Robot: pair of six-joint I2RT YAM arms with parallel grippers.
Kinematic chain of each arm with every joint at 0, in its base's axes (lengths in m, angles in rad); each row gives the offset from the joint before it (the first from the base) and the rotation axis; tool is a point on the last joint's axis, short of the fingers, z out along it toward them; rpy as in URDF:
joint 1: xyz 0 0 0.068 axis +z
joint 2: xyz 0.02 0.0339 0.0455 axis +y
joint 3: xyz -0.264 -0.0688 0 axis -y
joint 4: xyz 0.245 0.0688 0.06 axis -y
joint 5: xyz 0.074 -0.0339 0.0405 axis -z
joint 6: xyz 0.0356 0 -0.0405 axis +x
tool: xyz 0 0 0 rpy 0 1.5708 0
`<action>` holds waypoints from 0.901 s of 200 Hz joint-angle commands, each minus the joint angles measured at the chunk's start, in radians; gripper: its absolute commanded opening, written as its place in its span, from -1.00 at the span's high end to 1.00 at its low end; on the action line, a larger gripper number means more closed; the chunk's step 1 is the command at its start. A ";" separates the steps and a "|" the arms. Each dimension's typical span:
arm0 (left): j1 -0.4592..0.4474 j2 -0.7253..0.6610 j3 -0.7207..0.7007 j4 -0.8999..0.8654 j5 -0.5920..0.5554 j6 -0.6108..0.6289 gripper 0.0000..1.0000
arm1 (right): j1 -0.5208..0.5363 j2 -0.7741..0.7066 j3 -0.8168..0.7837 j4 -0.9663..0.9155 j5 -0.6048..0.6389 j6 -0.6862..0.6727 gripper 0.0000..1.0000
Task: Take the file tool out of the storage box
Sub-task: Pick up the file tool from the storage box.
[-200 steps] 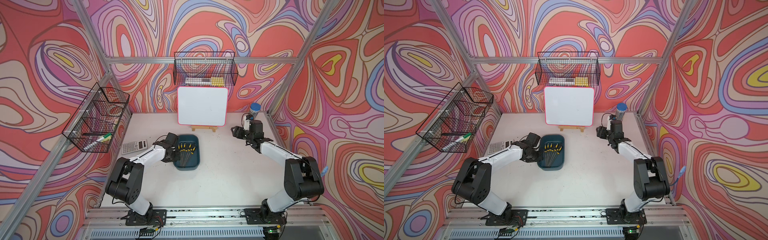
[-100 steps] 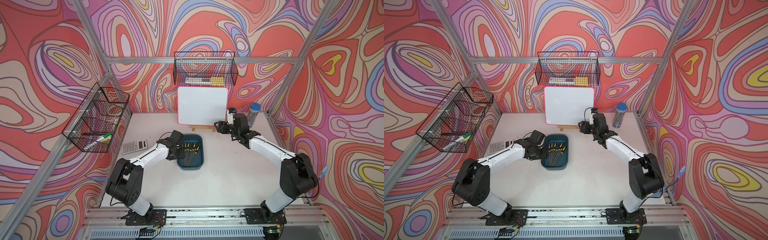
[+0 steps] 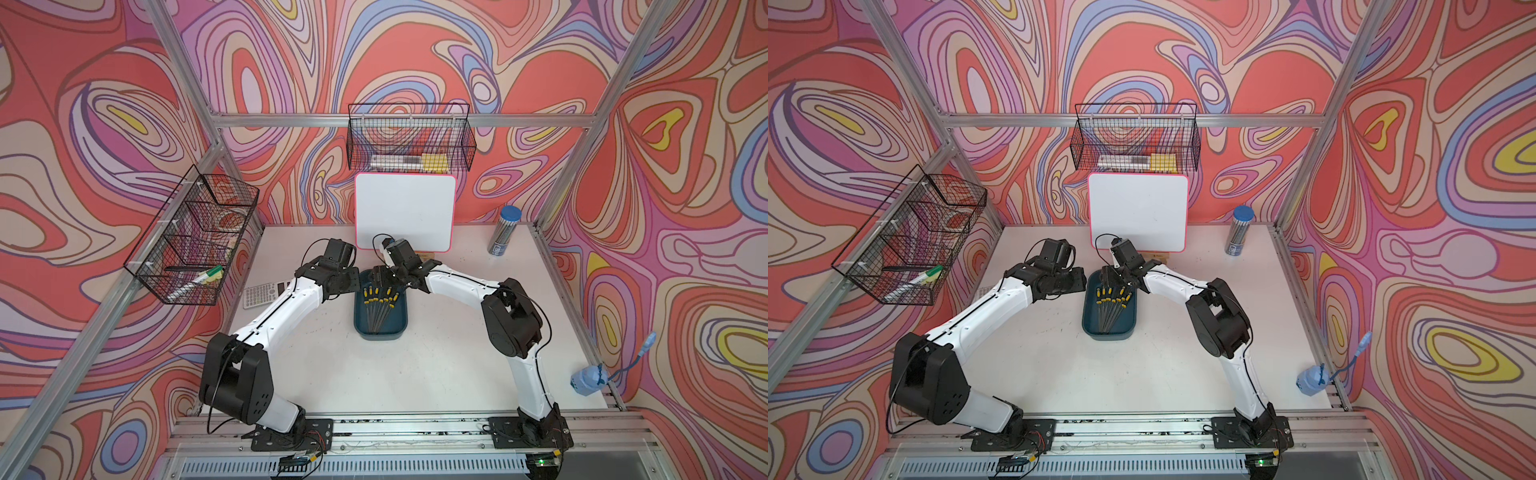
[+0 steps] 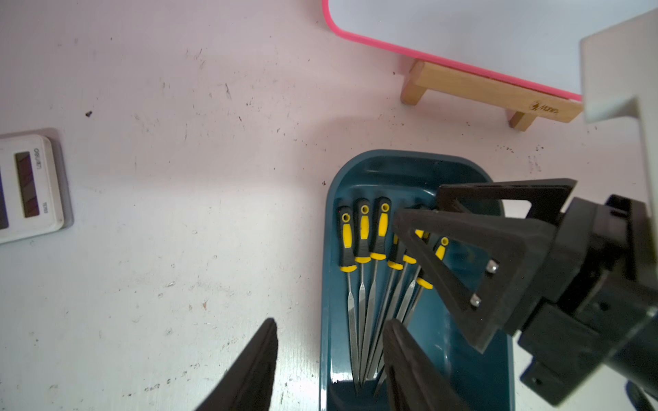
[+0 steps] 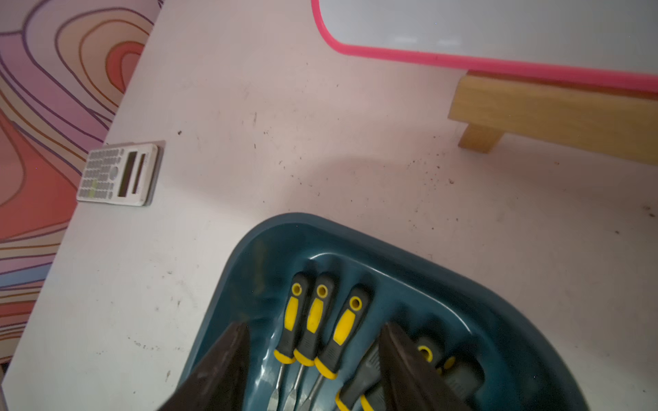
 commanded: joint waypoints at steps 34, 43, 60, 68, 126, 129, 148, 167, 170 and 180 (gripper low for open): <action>0.050 -0.048 -0.076 0.007 0.047 -0.019 -0.05 | 0.019 0.084 0.115 -0.097 -0.015 -0.004 0.18; 0.053 -0.051 -0.083 0.010 0.047 -0.022 -0.06 | 0.023 0.100 0.133 -0.109 -0.018 -0.009 0.19; 0.056 -0.057 -0.092 0.016 0.049 -0.024 -0.06 | 0.030 0.127 0.167 -0.126 -0.030 -0.019 0.26; 0.056 -0.057 -0.096 0.017 0.049 -0.024 -0.06 | 0.034 0.137 0.180 -0.134 -0.035 -0.020 0.29; 0.063 -0.052 -0.096 0.007 0.047 -0.015 -0.07 | 0.057 0.179 0.211 -0.176 0.002 -0.025 0.32; 0.064 -0.051 -0.095 0.007 0.048 -0.015 -0.07 | 0.059 0.179 0.212 -0.180 0.008 -0.024 0.32; 0.064 -0.050 -0.098 0.007 0.052 -0.013 -0.07 | 0.062 0.181 0.215 -0.200 0.043 -0.029 0.32; 0.064 -0.046 -0.098 0.004 0.055 -0.011 -0.08 | 0.063 0.196 0.230 -0.221 0.056 -0.031 0.33; 0.064 -0.045 -0.099 0.005 0.055 -0.012 -0.08 | 0.064 0.200 0.236 -0.225 0.058 -0.032 0.33; 0.064 -0.041 -0.098 0.005 0.056 -0.012 -0.08 | 0.064 0.214 0.248 -0.236 0.058 -0.038 0.33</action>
